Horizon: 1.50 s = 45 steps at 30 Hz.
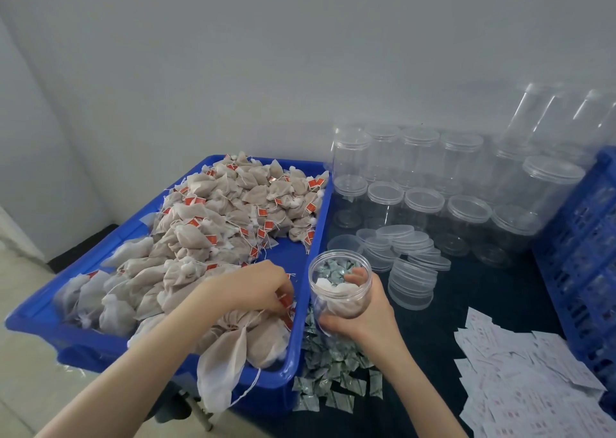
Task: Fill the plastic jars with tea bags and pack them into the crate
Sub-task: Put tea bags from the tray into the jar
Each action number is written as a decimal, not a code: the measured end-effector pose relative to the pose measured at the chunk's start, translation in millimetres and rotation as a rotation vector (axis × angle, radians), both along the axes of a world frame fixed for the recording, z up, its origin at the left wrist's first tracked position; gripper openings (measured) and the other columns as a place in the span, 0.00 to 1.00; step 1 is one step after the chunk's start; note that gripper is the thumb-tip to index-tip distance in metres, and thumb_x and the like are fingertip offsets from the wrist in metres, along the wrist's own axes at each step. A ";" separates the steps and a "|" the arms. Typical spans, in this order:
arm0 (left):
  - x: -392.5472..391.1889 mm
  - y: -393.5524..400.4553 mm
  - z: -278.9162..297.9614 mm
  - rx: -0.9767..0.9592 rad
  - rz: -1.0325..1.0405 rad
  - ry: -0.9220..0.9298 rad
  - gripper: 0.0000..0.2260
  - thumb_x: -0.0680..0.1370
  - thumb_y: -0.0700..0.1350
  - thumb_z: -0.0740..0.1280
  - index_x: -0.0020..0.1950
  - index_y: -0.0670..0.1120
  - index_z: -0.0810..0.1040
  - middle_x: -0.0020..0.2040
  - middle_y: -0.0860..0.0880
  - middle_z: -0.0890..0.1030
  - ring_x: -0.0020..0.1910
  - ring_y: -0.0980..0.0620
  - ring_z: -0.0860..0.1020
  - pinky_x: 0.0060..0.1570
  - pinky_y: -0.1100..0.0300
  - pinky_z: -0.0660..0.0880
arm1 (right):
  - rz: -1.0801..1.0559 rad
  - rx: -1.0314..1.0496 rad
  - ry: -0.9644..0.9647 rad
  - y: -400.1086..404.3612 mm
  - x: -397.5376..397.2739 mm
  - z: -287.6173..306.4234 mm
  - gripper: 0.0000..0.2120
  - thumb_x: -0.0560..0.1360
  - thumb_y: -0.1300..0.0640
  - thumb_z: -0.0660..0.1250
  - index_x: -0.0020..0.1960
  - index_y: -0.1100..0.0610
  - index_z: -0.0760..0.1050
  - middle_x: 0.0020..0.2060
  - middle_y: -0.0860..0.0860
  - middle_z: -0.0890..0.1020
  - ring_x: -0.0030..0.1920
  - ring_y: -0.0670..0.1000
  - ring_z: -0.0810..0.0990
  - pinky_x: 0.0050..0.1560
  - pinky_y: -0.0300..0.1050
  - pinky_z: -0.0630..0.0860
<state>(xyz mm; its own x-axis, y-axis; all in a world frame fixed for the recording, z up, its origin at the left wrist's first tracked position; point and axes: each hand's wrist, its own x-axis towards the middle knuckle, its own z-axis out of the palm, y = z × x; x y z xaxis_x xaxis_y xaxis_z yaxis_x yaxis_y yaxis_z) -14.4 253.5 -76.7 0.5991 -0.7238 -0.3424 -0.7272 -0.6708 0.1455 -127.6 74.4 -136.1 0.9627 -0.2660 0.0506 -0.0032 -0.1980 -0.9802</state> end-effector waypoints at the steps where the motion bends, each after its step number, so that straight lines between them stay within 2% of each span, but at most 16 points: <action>1: 0.2 -0.3 0.9 0.000 -0.015 0.022 0.09 0.75 0.49 0.69 0.54 0.49 0.82 0.47 0.52 0.81 0.46 0.54 0.76 0.49 0.57 0.74 | 0.000 0.000 -0.001 0.3 0.0 0.4 0.41 0.47 0.44 0.78 0.58 0.41 0.67 0.54 0.40 0.77 0.50 0.30 0.76 0.44 0.24 0.71; 2: 0.4 0.1 2.1 0.007 -0.034 0.066 0.10 0.74 0.50 0.70 0.53 0.49 0.82 0.47 0.54 0.81 0.45 0.57 0.76 0.48 0.58 0.74 | 0.000 -0.005 -0.001 0.4 0.0 0.6 0.40 0.47 0.44 0.78 0.58 0.41 0.67 0.54 0.40 0.77 0.51 0.29 0.76 0.44 0.24 0.71; 5: -0.2 0.6 6.1 0.073 -0.059 0.187 0.14 0.73 0.55 0.70 0.56 0.53 0.81 0.41 0.63 0.78 0.39 0.66 0.74 0.40 0.67 0.70 | 0.003 -0.018 0.000 0.2 -0.9 0.3 0.40 0.48 0.44 0.78 0.57 0.40 0.67 0.54 0.41 0.77 0.51 0.29 0.75 0.45 0.24 0.71; 9: -3.1 -5.0 0.6 0.197 -0.075 0.054 0.20 0.74 0.58 0.68 0.62 0.50 0.75 0.44 0.56 0.75 0.47 0.54 0.72 0.48 0.59 0.71 | 0.021 -0.014 0.003 0.6 -2.0 0.4 0.40 0.48 0.44 0.78 0.57 0.41 0.67 0.54 0.40 0.77 0.50 0.29 0.75 0.44 0.24 0.71; 12: -5.0 -7.8 -0.6 0.268 -0.102 -0.022 0.19 0.76 0.59 0.64 0.61 0.49 0.76 0.47 0.52 0.73 0.50 0.50 0.69 0.53 0.53 0.71 | 0.028 -0.010 0.008 0.6 -3.4 0.2 0.41 0.48 0.44 0.78 0.58 0.39 0.66 0.55 0.40 0.76 0.50 0.29 0.76 0.43 0.24 0.72; 14: -4.0 -6.6 2.3 0.246 -0.091 -0.052 0.19 0.76 0.59 0.64 0.62 0.49 0.75 0.51 0.50 0.72 0.52 0.50 0.68 0.52 0.54 0.68 | 0.028 -0.014 0.007 -1.0 -5.2 -0.4 0.41 0.48 0.44 0.78 0.59 0.39 0.66 0.55 0.40 0.76 0.50 0.29 0.75 0.43 0.24 0.72; 16: -2.8 -2.7 6.8 0.205 -0.062 0.004 0.20 0.76 0.58 0.65 0.64 0.50 0.73 0.55 0.51 0.74 0.52 0.52 0.71 0.51 0.57 0.69 | 0.025 -0.017 0.007 -2.8 -6.5 -1.5 0.40 0.50 0.47 0.79 0.59 0.39 0.66 0.55 0.41 0.77 0.50 0.30 0.76 0.44 0.25 0.72; 18: -2.2 3.7 13.5 0.158 -0.035 0.115 0.20 0.75 0.59 0.66 0.63 0.51 0.73 0.52 0.55 0.75 0.49 0.56 0.72 0.48 0.61 0.70 | 0.020 -0.017 0.005 -4.3 -7.1 -2.5 0.39 0.52 0.49 0.79 0.59 0.40 0.67 0.54 0.41 0.77 0.50 0.30 0.76 0.44 0.25 0.72; 21: 0.6 16.4 26.0 0.101 -0.035 0.221 0.15 0.77 0.58 0.65 0.63 0.58 0.75 0.57 0.63 0.75 0.55 0.63 0.73 0.55 0.67 0.69 | 0.016 -0.012 0.007 -5.1 -7.3 -3.8 0.39 0.52 0.50 0.80 0.59 0.40 0.67 0.53 0.40 0.77 0.51 0.30 0.76 0.44 0.24 0.72; 24: 1.5 23.0 34.2 -0.032 -0.025 0.263 0.11 0.79 0.49 0.65 0.57 0.63 0.79 0.55 0.69 0.77 0.56 0.69 0.73 0.58 0.72 0.67 | 0.021 -0.001 0.010 -3.6 -8.4 -5.1 0.40 0.51 0.48 0.80 0.59 0.40 0.67 0.54 0.40 0.77 0.51 0.30 0.76 0.44 0.24 0.72; 27: 1.5 24.5 36.5 -0.222 0.023 0.171 0.14 0.78 0.43 0.66 0.47 0.65 0.80 0.47 0.68 0.80 0.50 0.69 0.76 0.51 0.75 0.69 | 0.023 0.005 0.013 -2.4 -9.5 -6.3 0.42 0.48 0.43 0.78 0.59 0.40 0.67 0.55 0.40 0.77 0.51 0.29 0.75 0.45 0.23 0.71; 30: 0.5 26.4 44.4 -0.368 0.072 0.103 0.16 0.78 0.41 0.66 0.43 0.65 0.78 0.43 0.70 0.79 0.46 0.69 0.77 0.47 0.78 0.70 | 0.023 -0.002 0.026 -1.8 -9.8 -8.0 0.43 0.47 0.42 0.78 0.60 0.40 0.66 0.55 0.39 0.76 0.51 0.28 0.75 0.45 0.23 0.71; 35: -3.9 24.9 69.9 -0.636 0.153 -0.029 0.17 0.77 0.40 0.66 0.42 0.64 0.78 0.41 0.67 0.80 0.43 0.68 0.78 0.41 0.76 0.73 | 0.032 -0.005 0.037 -1.8 -9.4 -9.5 0.43 0.46 0.42 0.78 0.59 0.38 0.66 0.56 0.38 0.76 0.52 0.28 0.74 0.45 0.23 0.71; 38: -10.1 13.6 81.6 -0.806 0.153 -0.081 0.17 0.77 0.38 0.66 0.44 0.62 0.78 0.42 0.63 0.81 0.44 0.67 0.78 0.43 0.76 0.73 | 0.031 0.003 0.032 -0.1 -8.2 -9.6 0.42 0.47 0.42 0.78 0.59 0.39 0.66 0.55 0.39 0.77 0.51 0.29 0.75 0.45 0.23 0.71; 40: -14.3 4.4 88.1 -0.900 0.134 -0.112 0.17 0.77 0.37 0.66 0.44 0.63 0.78 0.43 0.64 0.81 0.46 0.68 0.78 0.45 0.76 0.73 | 0.030 0.003 0.028 1.0 -7.8 -9.7 0.42 0.47 0.42 0.78 0.59 0.39 0.66 0.55 0.39 0.77 0.51 0.29 0.75 0.45 0.23 0.71; 45: -22.6 -21.7 96.0 -1.039 0.068 -0.118 0.18 0.77 0.37 0.66 0.45 0.62 0.79 0.45 0.64 0.82 0.47 0.65 0.79 0.49 0.71 0.76 | 0.030 0.002 0.024 0.6 -8.1 -7.6 0.42 0.47 0.42 0.78 0.59 0.39 0.66 0.56 0.39 0.76 0.51 0.29 0.75 0.45 0.23 0.71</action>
